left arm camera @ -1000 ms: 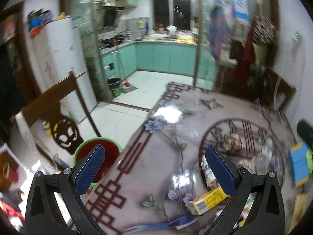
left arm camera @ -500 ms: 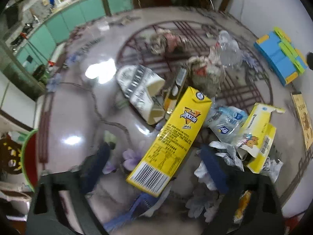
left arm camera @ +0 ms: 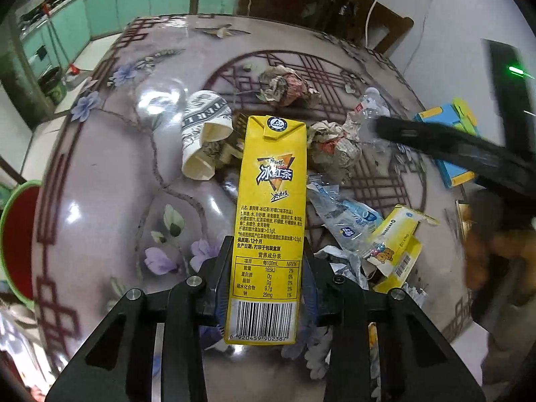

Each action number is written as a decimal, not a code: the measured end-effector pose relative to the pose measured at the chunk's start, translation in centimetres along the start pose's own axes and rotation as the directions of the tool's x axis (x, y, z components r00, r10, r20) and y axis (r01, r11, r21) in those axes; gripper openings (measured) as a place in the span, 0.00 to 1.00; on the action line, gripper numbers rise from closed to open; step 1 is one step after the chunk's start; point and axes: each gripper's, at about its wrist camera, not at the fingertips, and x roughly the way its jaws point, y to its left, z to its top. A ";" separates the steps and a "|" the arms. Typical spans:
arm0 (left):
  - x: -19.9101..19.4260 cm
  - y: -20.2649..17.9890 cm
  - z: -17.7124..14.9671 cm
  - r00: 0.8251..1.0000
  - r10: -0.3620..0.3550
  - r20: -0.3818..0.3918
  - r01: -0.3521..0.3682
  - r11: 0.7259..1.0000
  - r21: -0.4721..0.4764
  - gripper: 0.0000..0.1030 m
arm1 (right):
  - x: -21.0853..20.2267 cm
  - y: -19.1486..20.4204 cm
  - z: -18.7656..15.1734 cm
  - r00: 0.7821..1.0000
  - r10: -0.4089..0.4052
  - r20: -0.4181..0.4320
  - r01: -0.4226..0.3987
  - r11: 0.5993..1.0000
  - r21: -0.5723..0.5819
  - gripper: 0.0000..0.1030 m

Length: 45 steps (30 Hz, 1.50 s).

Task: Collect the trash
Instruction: 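Grasp the yellow drink carton with the left tool while the right tool grasps crumpled paper, then drop the yellow carton and crumpled paper into the red bucket with both tools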

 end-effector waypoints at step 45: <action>-9.3 22.4 -1.7 0.960 0.238 0.150 -0.171 0.917 -0.359 0.34 | -6.7 19.6 0.2 0.966 0.233 0.112 -0.206 0.955 -0.213 0.15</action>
